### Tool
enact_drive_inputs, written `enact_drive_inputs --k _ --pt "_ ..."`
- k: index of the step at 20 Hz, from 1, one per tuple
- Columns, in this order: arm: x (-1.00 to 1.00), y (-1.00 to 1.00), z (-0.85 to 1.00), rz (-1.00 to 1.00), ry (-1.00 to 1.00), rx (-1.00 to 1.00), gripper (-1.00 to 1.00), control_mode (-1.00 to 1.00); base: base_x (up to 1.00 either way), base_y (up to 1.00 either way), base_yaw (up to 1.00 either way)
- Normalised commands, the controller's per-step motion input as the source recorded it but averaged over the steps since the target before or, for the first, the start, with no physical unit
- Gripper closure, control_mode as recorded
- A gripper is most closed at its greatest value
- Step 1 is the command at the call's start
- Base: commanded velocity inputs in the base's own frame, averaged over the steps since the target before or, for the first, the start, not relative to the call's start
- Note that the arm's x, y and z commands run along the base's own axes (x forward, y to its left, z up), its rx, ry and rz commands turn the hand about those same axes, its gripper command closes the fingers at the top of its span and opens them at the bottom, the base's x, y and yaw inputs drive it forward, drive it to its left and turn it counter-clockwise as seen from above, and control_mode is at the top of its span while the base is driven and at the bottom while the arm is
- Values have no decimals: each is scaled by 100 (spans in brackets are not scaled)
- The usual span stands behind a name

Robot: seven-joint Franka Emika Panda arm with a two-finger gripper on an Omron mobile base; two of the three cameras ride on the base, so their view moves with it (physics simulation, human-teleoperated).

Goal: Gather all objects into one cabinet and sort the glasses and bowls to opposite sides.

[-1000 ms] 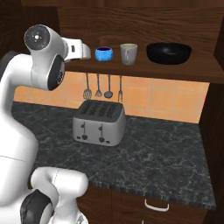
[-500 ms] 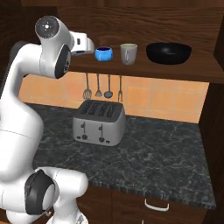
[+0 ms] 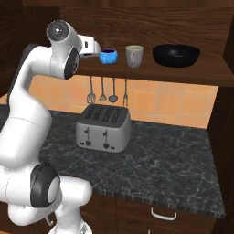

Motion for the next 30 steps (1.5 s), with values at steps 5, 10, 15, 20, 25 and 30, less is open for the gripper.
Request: enact_drive_inputs --k 5,10,15,20,25,30 --pt "49 6 -1 0 4 0 100 -100 0 0 0" --pt "47 3 -7 -3 5 0 100 -100 0 0 0" --pt "47 1 -25 -5 2 0 100 -100 0 0 0" --pt "46 0 -27 -6 0 0 100 -100 0 0 0" --pt "29 0 -16 -7 0 0 100 -100 0 0 0" --pt "5 4 -11 -2 6 4 -100 -100 0 0 0"
